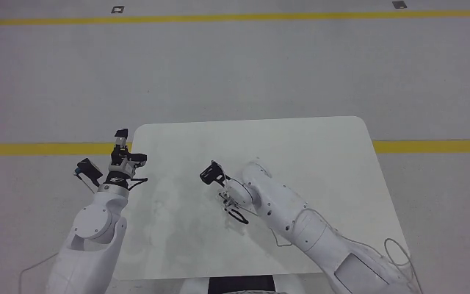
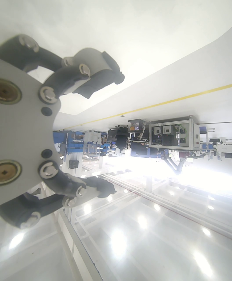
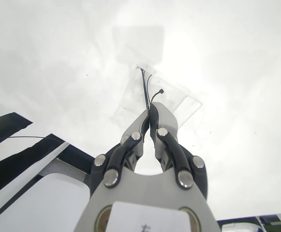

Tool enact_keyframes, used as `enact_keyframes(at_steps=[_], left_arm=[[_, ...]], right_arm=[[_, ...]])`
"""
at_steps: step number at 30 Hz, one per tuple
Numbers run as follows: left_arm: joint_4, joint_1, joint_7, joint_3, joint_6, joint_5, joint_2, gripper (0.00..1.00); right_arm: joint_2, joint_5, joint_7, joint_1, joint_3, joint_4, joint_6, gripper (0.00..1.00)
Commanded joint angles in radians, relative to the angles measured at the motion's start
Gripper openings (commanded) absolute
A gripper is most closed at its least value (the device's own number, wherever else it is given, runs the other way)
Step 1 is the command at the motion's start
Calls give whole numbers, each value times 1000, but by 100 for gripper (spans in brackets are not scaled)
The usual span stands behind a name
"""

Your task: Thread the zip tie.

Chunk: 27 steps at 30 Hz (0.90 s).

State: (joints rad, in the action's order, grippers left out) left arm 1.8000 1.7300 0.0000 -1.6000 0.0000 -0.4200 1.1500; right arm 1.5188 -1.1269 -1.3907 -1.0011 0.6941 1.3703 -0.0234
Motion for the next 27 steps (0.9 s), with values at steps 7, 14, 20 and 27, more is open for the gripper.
enact_keyframes(at_steps=[7,14,20,27], left_arm=[[0,0,0,0,0,0,0,100],[0,0,0,0,0,0,0,100],[0,0,0,0,0,0,0,100],[0,0,0,0,0,0,0,100]], right_arm=[[-44,132,19,-87,146,173,76,0],[-66,279,156,-164,251,247,124,0],[-70,331,174,-164,264,232,154,0],[-70,331,174,-164,264,232,154,0]])
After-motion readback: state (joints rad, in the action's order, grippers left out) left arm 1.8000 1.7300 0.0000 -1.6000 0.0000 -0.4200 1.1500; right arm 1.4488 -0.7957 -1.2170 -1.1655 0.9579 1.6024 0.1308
